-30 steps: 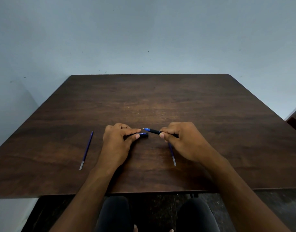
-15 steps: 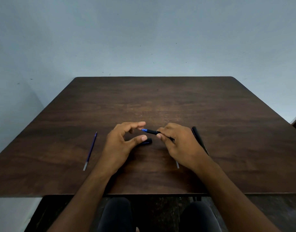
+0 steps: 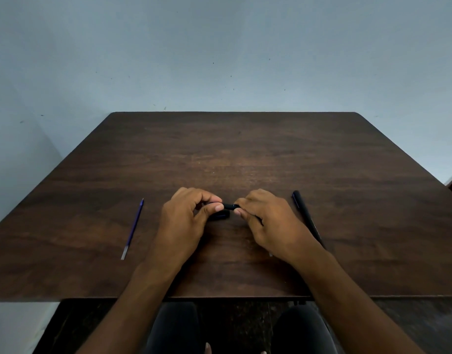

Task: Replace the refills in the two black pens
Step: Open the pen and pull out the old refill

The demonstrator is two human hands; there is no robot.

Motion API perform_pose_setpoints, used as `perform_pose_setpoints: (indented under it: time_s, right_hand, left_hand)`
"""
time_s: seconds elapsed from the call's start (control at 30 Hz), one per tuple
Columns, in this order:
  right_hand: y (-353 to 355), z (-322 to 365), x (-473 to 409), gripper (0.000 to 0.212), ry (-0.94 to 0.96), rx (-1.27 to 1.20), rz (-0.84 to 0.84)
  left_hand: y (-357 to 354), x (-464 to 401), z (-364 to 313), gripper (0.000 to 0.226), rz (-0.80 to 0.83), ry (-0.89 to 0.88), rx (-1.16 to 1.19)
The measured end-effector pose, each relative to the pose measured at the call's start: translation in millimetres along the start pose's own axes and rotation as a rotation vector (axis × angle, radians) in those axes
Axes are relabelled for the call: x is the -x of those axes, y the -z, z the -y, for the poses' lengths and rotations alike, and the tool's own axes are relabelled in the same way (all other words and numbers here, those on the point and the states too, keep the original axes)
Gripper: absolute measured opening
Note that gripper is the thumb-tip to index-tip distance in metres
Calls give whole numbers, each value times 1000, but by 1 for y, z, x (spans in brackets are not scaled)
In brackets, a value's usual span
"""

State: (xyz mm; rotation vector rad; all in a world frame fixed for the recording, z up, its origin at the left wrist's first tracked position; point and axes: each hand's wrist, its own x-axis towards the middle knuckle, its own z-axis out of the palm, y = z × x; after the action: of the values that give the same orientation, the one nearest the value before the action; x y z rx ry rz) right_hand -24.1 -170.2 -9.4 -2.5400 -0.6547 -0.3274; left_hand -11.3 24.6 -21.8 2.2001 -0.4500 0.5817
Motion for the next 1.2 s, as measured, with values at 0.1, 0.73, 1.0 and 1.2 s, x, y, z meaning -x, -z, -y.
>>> perform_pose_setpoints:
  time_s: [0.1, 0.73, 1.0, 1.2]
  right_hand:
    - [1, 2, 0, 24, 4, -6, 15]
    - [0, 4, 0, 22, 3, -89, -95]
    - [-5, 7, -3, 19, 61, -208, -147]
    - [-4, 7, -4, 17, 73, -160, -149]
  left_hand:
    - [1, 0, -1, 10, 5, -1, -26]
    - [5, -1, 4, 22, 79, 332, 542]
    - [7, -1, 4, 21, 147, 279, 828]
    - [2, -1, 4, 20, 80, 355, 828]
